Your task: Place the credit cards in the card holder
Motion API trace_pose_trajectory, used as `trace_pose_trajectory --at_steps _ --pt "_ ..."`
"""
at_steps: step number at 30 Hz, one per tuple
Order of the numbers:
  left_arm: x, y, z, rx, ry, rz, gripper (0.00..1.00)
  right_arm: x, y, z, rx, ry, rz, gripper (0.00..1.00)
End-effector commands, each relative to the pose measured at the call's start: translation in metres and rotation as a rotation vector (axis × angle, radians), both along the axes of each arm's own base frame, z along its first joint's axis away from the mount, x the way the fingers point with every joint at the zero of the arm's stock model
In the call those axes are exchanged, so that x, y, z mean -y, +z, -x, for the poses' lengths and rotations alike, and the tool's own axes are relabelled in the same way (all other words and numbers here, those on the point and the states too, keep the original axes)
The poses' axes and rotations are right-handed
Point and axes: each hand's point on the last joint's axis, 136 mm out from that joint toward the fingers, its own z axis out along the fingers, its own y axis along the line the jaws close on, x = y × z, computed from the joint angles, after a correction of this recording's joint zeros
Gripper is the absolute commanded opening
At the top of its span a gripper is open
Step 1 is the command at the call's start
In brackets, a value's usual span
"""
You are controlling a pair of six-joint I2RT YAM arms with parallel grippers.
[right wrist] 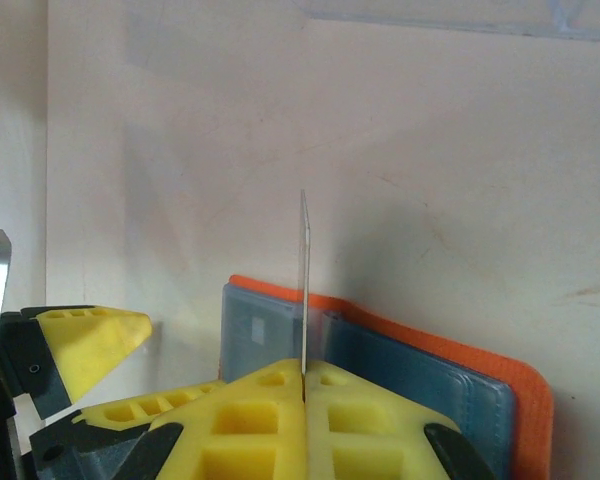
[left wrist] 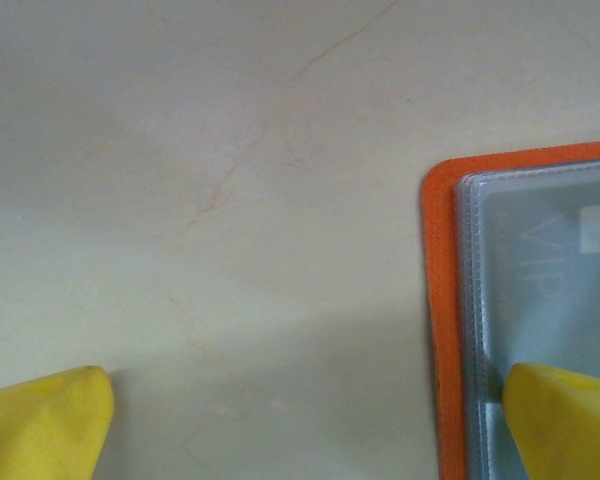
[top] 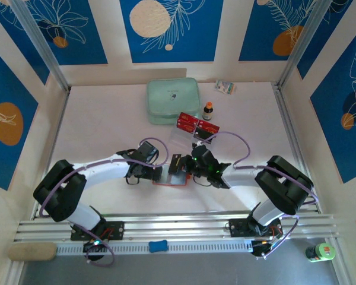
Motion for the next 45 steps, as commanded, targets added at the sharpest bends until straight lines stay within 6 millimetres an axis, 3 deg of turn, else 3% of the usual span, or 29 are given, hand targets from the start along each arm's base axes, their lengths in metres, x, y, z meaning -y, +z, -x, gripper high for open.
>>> trace_pose_trajectory --at_steps 1,23,45 --pt "-0.008 -0.006 0.01 -0.026 -0.002 -0.034 1.0 0.004 -0.007 0.002 -0.007 -0.013 0.012 0.0" --pt "-0.007 -0.005 0.01 -0.024 0.001 -0.031 1.0 -0.007 -0.017 0.019 -0.037 0.029 0.019 0.0" --pt "-0.007 -0.005 0.009 -0.021 0.002 -0.03 1.0 -0.003 -0.035 0.048 -0.115 0.054 0.059 0.0"
